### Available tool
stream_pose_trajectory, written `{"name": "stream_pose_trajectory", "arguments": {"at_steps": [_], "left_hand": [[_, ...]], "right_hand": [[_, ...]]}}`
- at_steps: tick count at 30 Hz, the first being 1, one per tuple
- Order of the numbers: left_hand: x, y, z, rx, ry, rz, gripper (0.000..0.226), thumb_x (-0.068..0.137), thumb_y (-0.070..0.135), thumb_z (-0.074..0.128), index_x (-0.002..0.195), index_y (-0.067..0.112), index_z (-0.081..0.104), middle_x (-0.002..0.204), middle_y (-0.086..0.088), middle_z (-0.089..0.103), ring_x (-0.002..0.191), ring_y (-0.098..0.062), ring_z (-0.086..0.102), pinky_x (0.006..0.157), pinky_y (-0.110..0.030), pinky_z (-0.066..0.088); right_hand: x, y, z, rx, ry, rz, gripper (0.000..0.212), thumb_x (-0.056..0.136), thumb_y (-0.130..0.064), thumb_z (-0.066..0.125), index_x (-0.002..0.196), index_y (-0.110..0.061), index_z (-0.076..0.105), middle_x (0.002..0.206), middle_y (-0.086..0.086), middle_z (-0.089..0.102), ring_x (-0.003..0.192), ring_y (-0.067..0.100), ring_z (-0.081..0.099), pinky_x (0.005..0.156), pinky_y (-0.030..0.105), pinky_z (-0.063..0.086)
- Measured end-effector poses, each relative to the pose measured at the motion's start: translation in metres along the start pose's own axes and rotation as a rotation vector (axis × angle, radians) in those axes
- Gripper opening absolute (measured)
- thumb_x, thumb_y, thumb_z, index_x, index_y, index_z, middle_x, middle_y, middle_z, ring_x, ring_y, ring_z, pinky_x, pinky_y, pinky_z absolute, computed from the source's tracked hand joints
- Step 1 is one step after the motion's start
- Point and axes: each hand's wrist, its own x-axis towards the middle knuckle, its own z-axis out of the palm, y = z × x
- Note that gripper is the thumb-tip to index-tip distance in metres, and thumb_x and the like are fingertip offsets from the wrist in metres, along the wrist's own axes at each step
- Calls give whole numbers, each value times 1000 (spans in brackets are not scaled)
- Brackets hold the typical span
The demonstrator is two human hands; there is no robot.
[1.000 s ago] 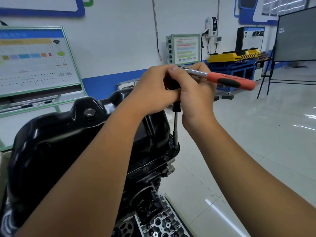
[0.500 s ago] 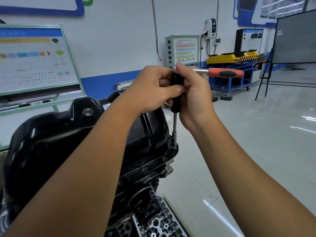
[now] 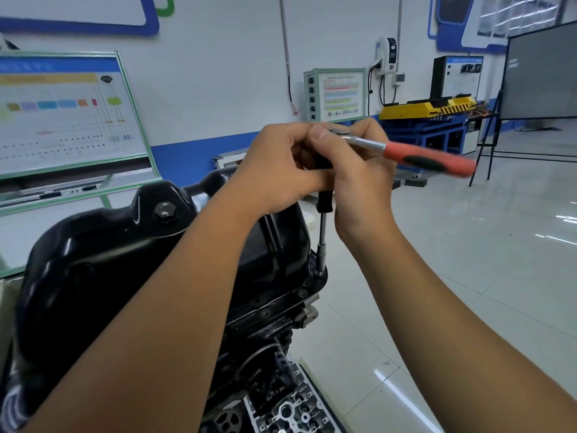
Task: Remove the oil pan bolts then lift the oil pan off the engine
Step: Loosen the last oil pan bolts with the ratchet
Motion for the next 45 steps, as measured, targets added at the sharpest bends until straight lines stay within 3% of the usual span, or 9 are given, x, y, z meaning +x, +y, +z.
{"name": "stream_pose_trajectory", "arguments": {"at_steps": [7, 11, 16, 21, 26, 32, 37, 41, 45], "left_hand": [[1, -1, -1, 58, -82, -45, 32, 80, 11, 80, 111, 10, 73, 85, 10, 75, 79, -11, 73, 73, -33, 60], [0, 2, 3, 158, 36, -29, 28, 62, 25, 80, 90, 29, 76, 85, 6, 76, 85, -15, 73, 82, -48, 60], [1, 0, 1, 52, -85, -74, 30, 81, 20, 76, 110, 10, 74, 79, 0, 76, 72, -16, 73, 68, -34, 59], [0, 3, 3, 128, 33, -38, 25, 62, 35, 81, 86, 35, 75, 79, 10, 75, 76, -13, 71, 72, -37, 58], [1, 1, 0, 91, -53, -74, 21, 83, 18, 80, 103, 17, 76, 75, -12, 72, 65, -15, 63, 70, -45, 57], [1, 3, 0, 78, -39, -64, 37, 76, 25, 85, 109, 12, 74, 90, -6, 78, 86, -29, 74, 83, -49, 61], [3, -4, 3, 96, -96, -41, 15, 81, 21, 82, 91, 23, 72, 56, 17, 56, 51, -1, 48, 59, -24, 45], [2, -2, 5, 159, -19, -29, 41, 64, 45, 84, 98, 24, 76, 73, 9, 70, 64, -10, 62, 66, -42, 59], [1, -2, 3, 70, -123, -24, 36, 77, 30, 77, 111, 20, 75, 86, -1, 76, 75, -13, 70, 70, -36, 57]], "right_hand": [[2, 2, 2, 133, -20, 176, 29, 94, -11, 72, 107, 14, 65, 93, 19, 70, 86, 33, 70, 82, 51, 56], [-1, 5, -3, -46, 7, -51, 19, 81, -4, 79, 81, -13, 63, 90, 10, 75, 85, 23, 75, 77, 38, 61], [2, 1, -3, 156, -41, 201, 22, 94, -12, 72, 105, 7, 68, 93, 20, 67, 84, 36, 66, 69, 48, 52], [0, 1, -6, -21, -1, -25, 21, 82, 2, 79, 82, -9, 61, 83, 6, 74, 79, 21, 74, 74, 38, 60], [6, -4, -7, 198, -19, 238, 15, 95, -12, 70, 97, 3, 69, 91, 18, 69, 85, 34, 68, 82, 54, 54], [4, 1, -14, -29, 14, -36, 27, 82, 2, 79, 76, -14, 58, 83, 10, 72, 76, 21, 72, 70, 37, 60], [2, -2, -7, 202, -61, 244, 44, 96, -24, 67, 119, 12, 62, 102, 19, 69, 91, 32, 69, 91, 56, 56], [0, 1, -9, 56, -9, 62, 13, 90, -5, 73, 99, 3, 68, 90, 14, 73, 85, 25, 72, 81, 45, 62], [0, 2, -8, 1, -30, -18, 13, 80, -6, 75, 82, -12, 63, 88, 13, 74, 82, 24, 73, 72, 41, 58]]}}
